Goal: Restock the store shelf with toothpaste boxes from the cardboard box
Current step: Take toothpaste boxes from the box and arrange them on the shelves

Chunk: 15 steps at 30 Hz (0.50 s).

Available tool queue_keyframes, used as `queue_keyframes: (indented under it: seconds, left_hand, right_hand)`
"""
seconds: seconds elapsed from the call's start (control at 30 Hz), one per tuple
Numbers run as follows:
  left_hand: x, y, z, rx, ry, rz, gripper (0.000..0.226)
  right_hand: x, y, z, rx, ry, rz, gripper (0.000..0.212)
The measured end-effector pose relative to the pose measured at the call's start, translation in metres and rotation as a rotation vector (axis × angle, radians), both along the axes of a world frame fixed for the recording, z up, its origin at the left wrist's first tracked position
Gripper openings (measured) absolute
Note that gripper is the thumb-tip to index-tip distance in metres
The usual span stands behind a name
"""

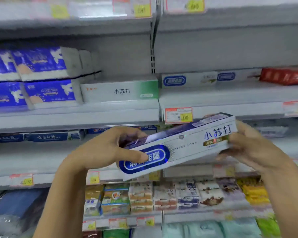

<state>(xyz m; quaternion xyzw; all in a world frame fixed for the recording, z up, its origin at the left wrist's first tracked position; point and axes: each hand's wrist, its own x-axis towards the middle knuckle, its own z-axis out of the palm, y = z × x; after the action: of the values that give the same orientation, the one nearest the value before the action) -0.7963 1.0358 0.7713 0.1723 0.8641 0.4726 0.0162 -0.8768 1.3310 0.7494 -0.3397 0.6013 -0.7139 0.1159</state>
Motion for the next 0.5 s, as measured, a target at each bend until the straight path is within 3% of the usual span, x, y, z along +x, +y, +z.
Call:
queue_keyframes:
  seconds: [0.1, 0.23, 0.33, 0.4, 0.5]
  left_hand:
    - [-0.014, 0.016, 0.023, -0.042, 0.145, 0.031, 0.042]
    - [-0.036, 0.021, 0.048, 0.117, 0.420, 0.263, 0.044]
    - [-0.050, 0.008, 0.055, 0.209, 0.592, 0.468, 0.030]
    - [-0.057, -0.005, 0.055, 0.211, 0.616, 0.598, 0.014]
    - [-0.063, -0.011, 0.051, 0.147, 0.566, 0.663, 0.006]
  right_hand:
    - [-0.007, 0.007, 0.019, -0.037, 0.108, -0.190, 0.057]
    - [-0.019, 0.012, 0.054, -0.144, 0.132, -0.211, 0.074]
    - [-0.033, 0.016, 0.077, -0.200, 0.176, -0.261, 0.047]
    - [-0.039, 0.017, 0.092, -0.204, 0.189, -0.276, 0.035]
    - [-0.058, 0.023, 0.110, -0.161, 0.198, -0.279, 0.050]
